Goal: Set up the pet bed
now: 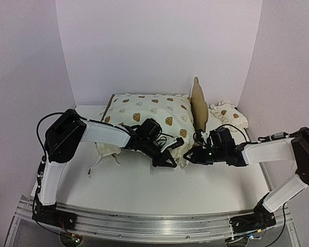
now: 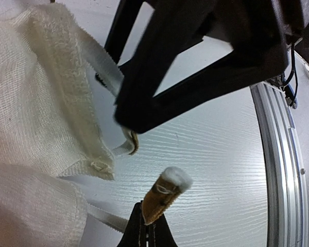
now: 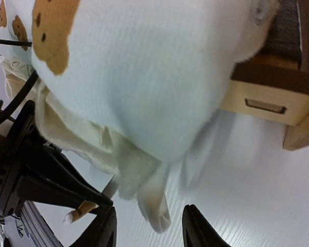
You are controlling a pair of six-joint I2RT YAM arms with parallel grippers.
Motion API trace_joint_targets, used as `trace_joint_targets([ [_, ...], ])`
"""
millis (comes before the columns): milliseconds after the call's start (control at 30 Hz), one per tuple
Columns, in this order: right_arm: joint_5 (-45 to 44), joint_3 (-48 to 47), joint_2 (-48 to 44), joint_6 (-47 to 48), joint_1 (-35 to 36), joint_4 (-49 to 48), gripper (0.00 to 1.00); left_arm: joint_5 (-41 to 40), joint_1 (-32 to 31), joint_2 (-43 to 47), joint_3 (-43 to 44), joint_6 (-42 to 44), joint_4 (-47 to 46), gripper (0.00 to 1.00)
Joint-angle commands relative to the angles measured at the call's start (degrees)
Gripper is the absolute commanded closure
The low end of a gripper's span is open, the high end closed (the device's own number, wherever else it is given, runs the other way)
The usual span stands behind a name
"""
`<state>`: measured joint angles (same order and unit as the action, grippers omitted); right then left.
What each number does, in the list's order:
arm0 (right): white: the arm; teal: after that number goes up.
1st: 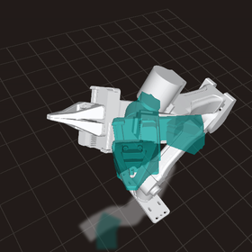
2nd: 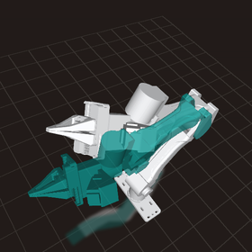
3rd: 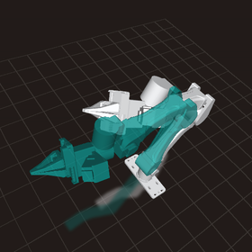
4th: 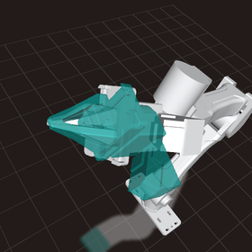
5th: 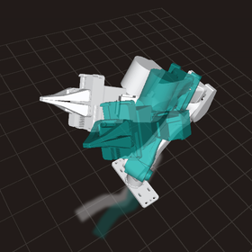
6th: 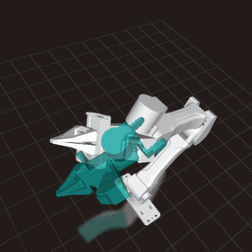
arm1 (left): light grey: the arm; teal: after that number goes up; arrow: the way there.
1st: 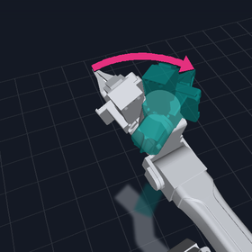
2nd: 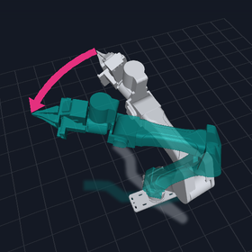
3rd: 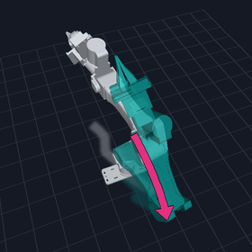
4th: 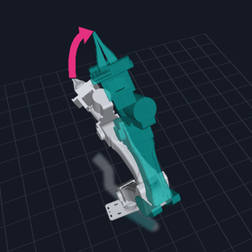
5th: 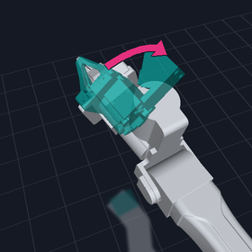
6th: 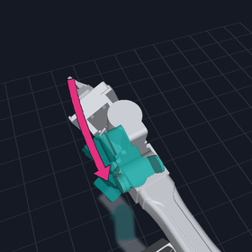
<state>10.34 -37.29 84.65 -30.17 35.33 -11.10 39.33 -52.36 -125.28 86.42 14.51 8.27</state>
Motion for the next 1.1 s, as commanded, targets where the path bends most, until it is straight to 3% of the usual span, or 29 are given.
trace_joint_targets([
  [0,-0.3,-2.7,3.9,-1.5,-0.1,-4.6,0.63,4.7,1.1,3.5,4.7,-1.6,3.6,1.00],
  [100,0.1,-3.1,4.5,-1.8,-0.1,-4.6,0.86,5.4,1.9,3.0,8.7,-0.5,7.1,1.00],
  [167,1.9,-3.8,4.2,-2.2,-0.1,-4.5,0.96,5.9,2.1,2.6,11.9,0.5,9.8,1.00],
  [333,7.3,-6.4,-1.0,-1.7,-0.1,-4.5,1.00,9.5,2.2,2.7,16.3,2.6,14.7,1.00],
  [500,4.2,-8.0,-6.0,-0.6,-0.1,-4.4,1.00,12.6,2.3,2.8,20.2,4.3,18.1,1.00],
  [733,-5.5,-12.3,-3.1,-1.6,-0.1,-2.2,0.98,13.0,3.3,2.5,24.1,6.6,21.1,1.00],
  [900,-4.9,-15.0,0.7,-1.8,-0.1,1.8,0.79,9.4,3.8,2.0,25.7,6.9,20.4,1.00],
  [1067,-4.9,-11.9,-4.7,0.8,-0.1,13.2,0.63,6.5,4.9,1.9,23.3,6.8,18.2,1.00],
])
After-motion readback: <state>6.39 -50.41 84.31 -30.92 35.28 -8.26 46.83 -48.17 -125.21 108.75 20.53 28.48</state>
